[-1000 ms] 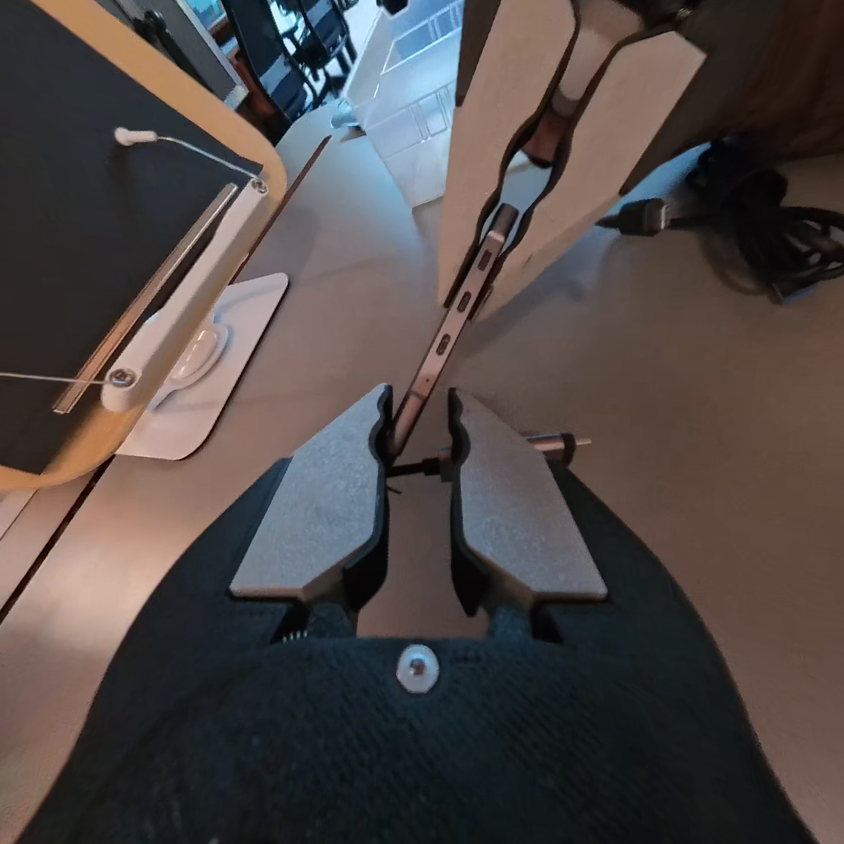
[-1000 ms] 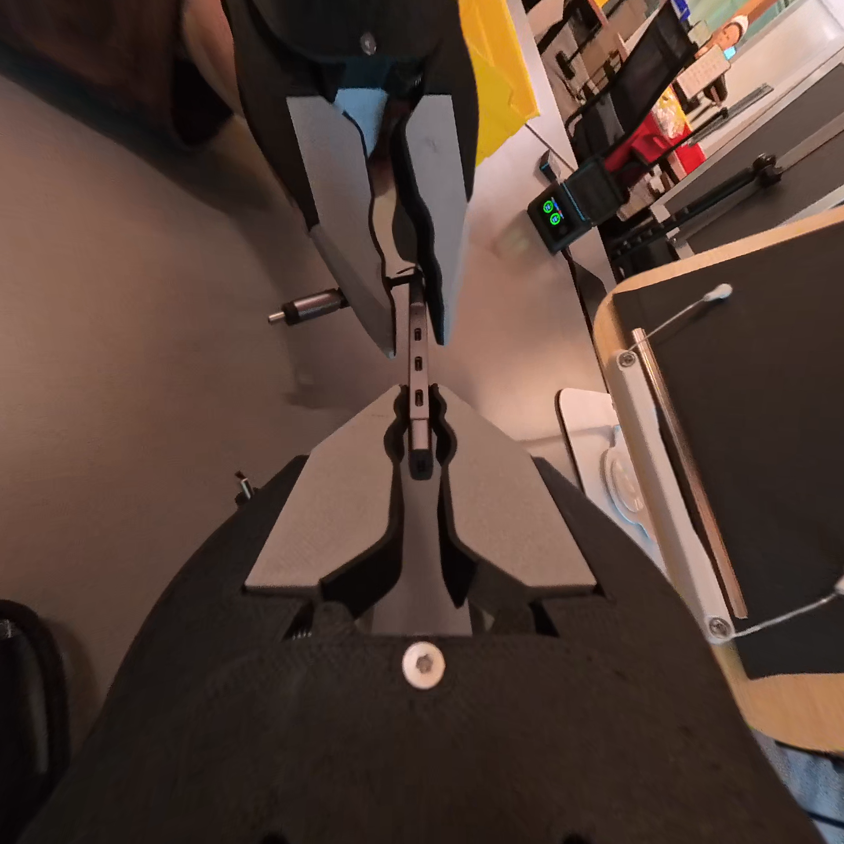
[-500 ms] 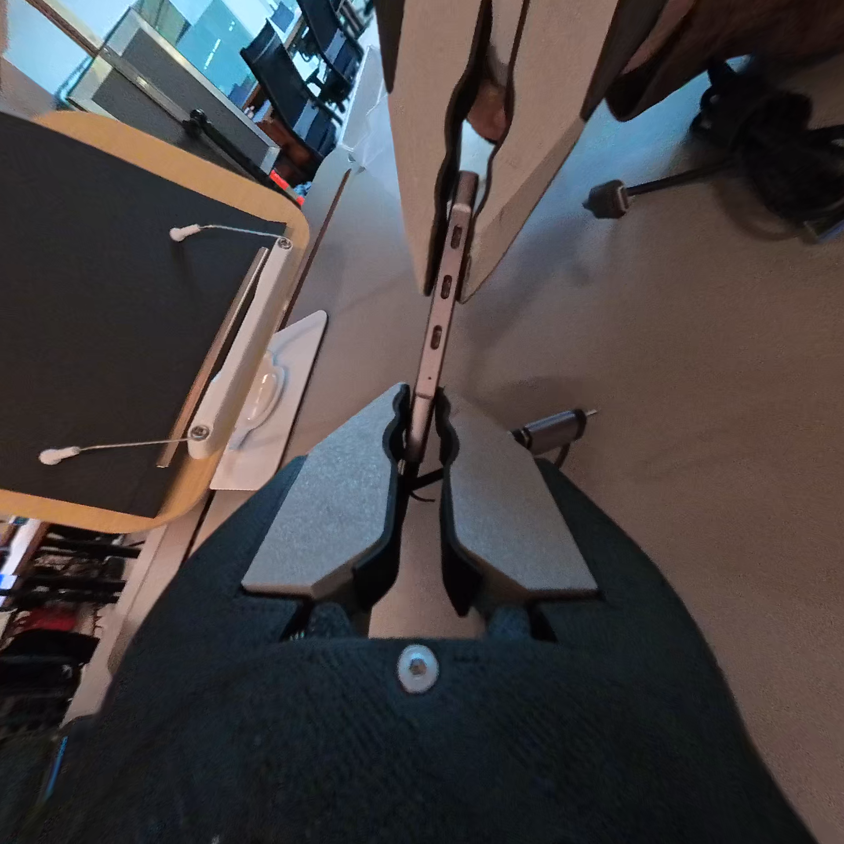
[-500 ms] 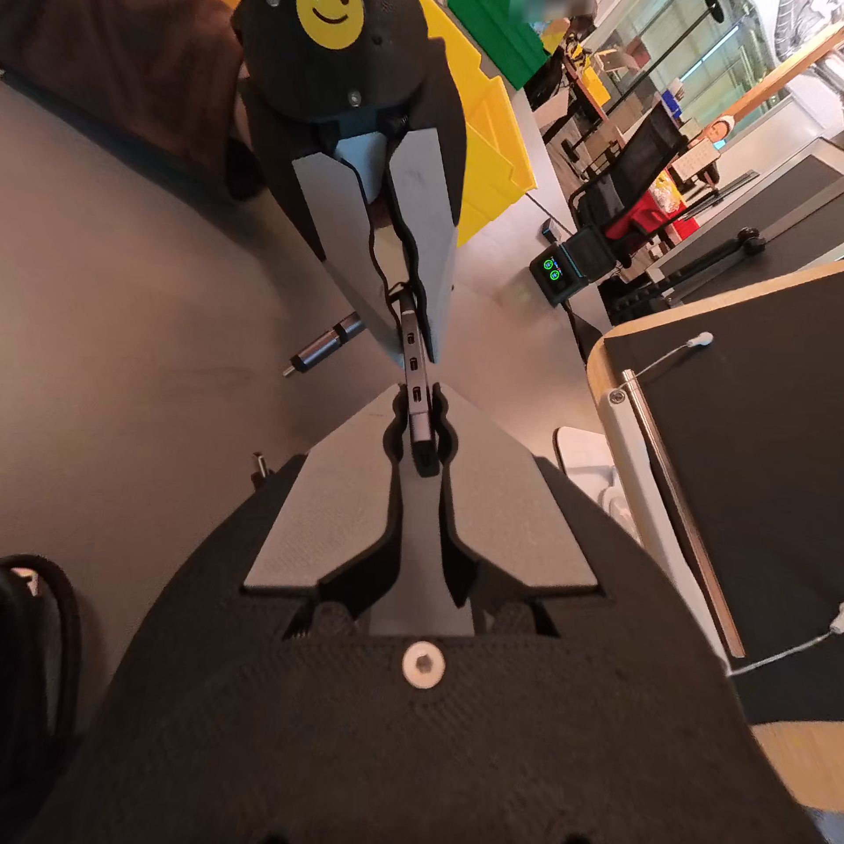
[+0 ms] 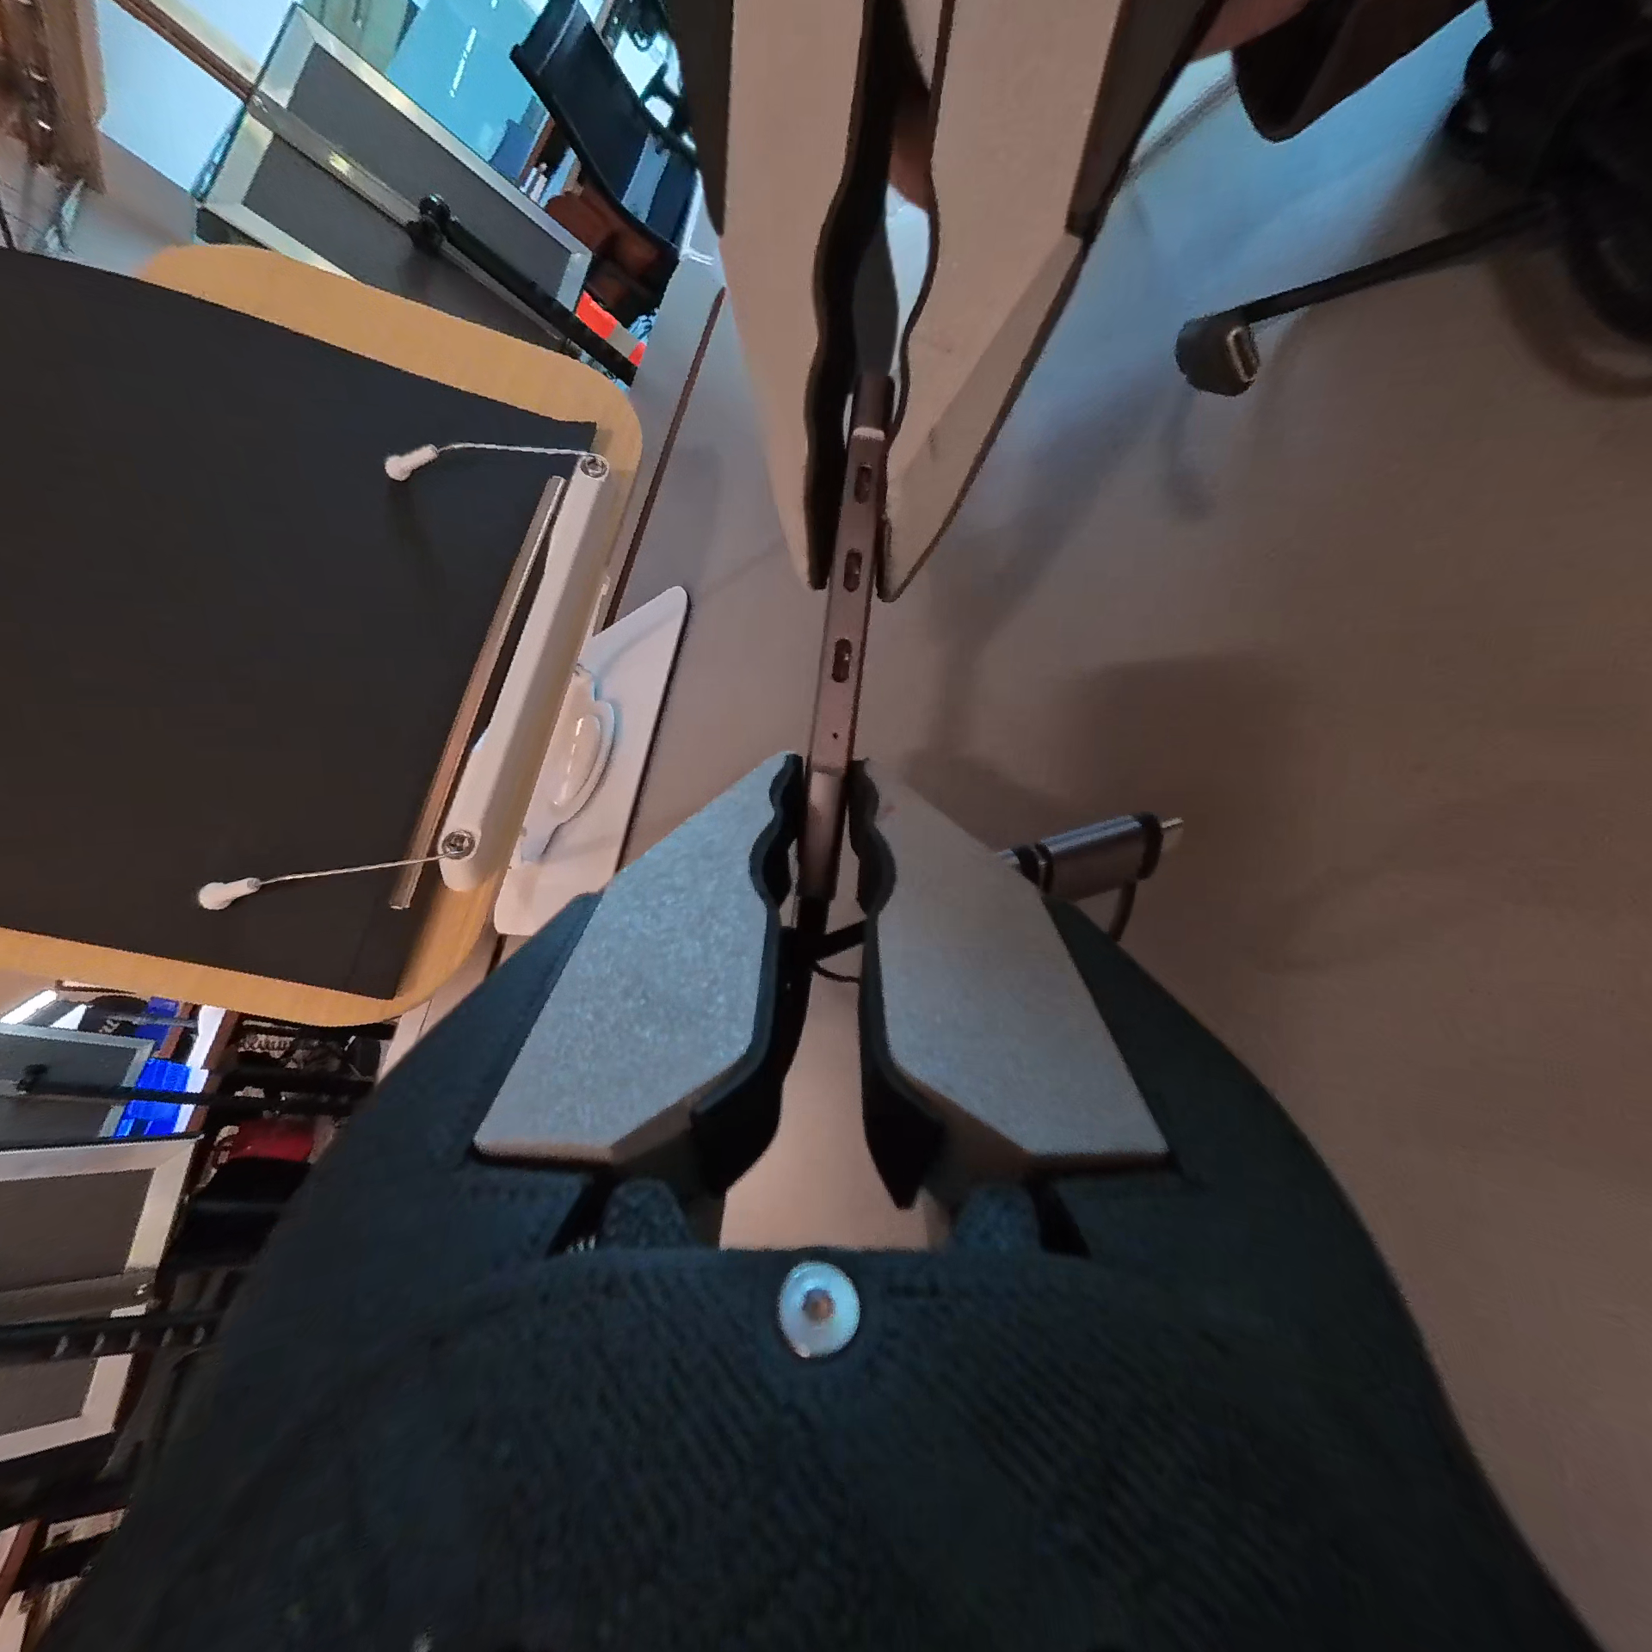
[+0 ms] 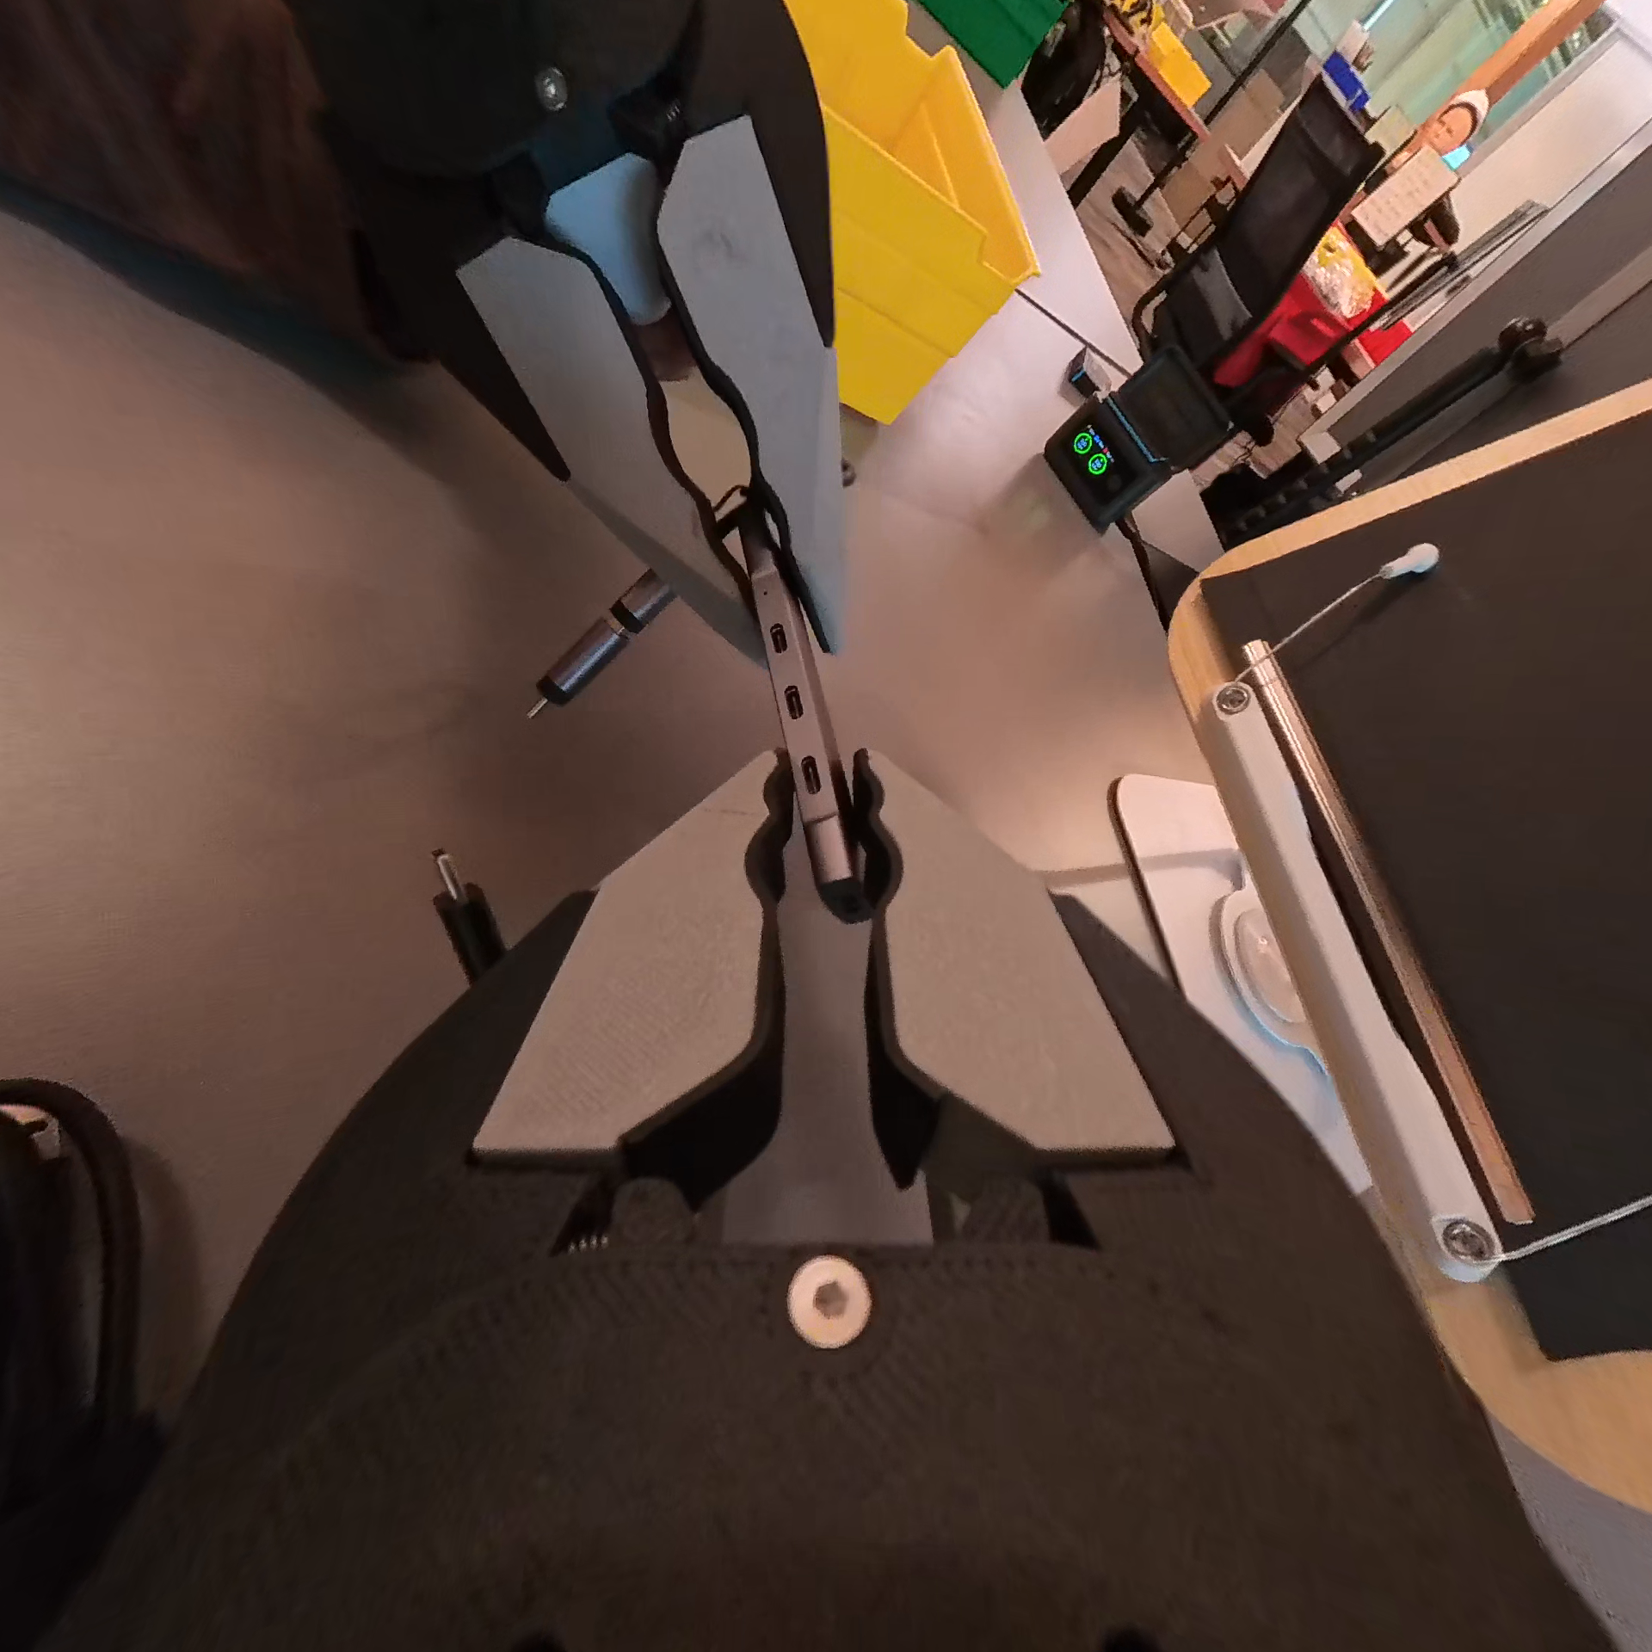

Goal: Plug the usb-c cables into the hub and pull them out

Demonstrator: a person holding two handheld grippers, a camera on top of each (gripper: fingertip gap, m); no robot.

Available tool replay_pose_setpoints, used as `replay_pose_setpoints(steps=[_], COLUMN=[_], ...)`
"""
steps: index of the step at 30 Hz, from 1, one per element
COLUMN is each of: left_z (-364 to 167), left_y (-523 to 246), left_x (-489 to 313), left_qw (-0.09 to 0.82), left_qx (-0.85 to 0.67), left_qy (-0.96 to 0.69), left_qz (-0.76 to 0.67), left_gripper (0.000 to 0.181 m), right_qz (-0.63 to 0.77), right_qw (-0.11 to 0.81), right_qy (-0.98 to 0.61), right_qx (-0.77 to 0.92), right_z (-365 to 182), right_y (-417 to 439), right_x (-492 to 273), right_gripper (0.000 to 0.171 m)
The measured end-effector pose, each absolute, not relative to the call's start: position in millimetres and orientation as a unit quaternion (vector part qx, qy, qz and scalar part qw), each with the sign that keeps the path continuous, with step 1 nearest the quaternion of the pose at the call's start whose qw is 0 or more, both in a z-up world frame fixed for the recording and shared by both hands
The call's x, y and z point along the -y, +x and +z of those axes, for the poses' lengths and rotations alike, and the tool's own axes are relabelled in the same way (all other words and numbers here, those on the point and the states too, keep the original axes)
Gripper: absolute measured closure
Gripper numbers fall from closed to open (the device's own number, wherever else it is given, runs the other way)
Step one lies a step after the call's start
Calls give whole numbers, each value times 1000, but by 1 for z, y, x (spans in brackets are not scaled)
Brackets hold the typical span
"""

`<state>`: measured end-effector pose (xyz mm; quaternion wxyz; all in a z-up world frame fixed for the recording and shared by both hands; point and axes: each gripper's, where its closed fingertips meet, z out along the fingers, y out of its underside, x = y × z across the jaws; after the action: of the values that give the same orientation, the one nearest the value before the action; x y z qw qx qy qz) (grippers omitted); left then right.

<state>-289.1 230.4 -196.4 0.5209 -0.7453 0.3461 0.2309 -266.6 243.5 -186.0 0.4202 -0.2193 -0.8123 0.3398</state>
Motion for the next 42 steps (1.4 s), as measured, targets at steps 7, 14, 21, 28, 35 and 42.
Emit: replay_pose_setpoints(steps=[7,14,21,28,35,42], left_z=[-197,-212,-210,-205,-208,-200], left_y=[-290,-309,-358,-344,-310,-304], left_x=[-230,-238,-233,-235,-238,-235], left_qw=[522,473,441,458,482,555], left_qx=[-343,-325,-273,-305,-361,-328], left_qy=[-747,-772,-775,-749,-725,-730], left_qz=[228,274,362,369,335,229], left_gripper=[174,175,174,174,174,169], right_qz=[359,348,422,433,263,261], right_qw=[404,376,367,384,435,451], right_qy=[-236,-331,-346,-343,-296,-250], right_qx=[808,793,754,740,809,816], right_z=[-187,-199,-170,-166,-206,-200], right_y=[-268,-279,-266,-276,-286,-279], right_x=[-243,-265,-274,-266,-261,-253], right_gripper=[160,155,146,99,154,165])
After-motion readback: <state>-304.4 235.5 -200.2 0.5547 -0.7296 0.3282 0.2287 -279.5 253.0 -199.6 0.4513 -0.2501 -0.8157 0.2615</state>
